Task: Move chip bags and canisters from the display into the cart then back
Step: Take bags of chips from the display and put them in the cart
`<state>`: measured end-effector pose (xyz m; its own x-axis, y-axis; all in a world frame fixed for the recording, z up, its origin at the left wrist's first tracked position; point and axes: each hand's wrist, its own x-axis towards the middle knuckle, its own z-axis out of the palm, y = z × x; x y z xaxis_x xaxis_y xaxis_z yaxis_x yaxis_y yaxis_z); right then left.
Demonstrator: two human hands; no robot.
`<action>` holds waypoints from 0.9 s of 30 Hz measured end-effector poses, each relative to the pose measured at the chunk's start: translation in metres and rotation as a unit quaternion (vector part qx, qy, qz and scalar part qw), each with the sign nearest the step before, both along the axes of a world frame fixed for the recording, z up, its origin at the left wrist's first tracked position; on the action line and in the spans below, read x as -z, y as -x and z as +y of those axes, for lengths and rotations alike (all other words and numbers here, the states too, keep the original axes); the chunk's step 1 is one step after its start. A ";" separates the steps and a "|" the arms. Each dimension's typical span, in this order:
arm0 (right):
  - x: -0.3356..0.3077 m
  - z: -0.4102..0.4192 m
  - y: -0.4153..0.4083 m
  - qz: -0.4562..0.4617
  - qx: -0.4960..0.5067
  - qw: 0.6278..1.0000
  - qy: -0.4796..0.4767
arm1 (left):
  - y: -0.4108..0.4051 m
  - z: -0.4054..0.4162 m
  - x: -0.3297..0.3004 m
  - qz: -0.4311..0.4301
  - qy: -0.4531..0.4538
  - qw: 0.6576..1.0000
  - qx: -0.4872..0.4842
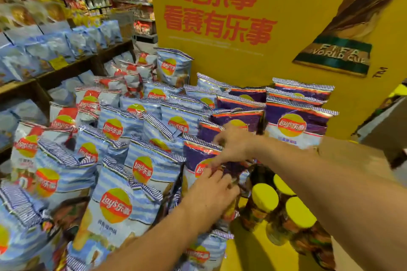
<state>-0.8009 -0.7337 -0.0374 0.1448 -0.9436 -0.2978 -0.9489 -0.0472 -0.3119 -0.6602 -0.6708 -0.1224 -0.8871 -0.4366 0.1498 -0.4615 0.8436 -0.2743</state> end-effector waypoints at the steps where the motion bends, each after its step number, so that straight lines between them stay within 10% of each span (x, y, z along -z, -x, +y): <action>1: 0.010 -0.003 0.006 -0.084 0.027 0.996 0.011 | 0.003 -0.005 0.005 -0.007 -0.015 1.000 -0.016; 4: 0.013 -0.005 0.027 -0.277 0.109 0.941 0.159 | 0.009 -0.010 0.007 -0.018 -0.041 0.999 -0.031; 7: 0.005 -0.006 0.048 -0.141 0.086 0.939 0.302 | 0.007 -0.011 0.003 -0.029 -0.044 0.998 -0.026; 11: 0.006 -0.001 0.047 0.002 -0.035 0.995 0.093 | 0.001 -0.006 -0.009 -0.024 -0.048 0.998 -0.015; 20: -0.029 0.043 0.044 -0.041 0.009 0.993 0.114 | -0.017 0.024 -0.032 -0.147 -0.032 0.985 -0.083; 27: -0.048 0.084 0.025 -0.092 -0.015 0.990 0.106 | -0.037 0.051 -0.067 0.072 -0.126 0.962 -0.231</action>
<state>-0.8259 -0.6496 0.0103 0.2078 -0.9764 -0.0590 -0.8740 -0.1583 -0.4595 -0.6236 -0.6196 -0.0552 -0.5671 -0.8183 0.0939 -0.8215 0.5702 0.0077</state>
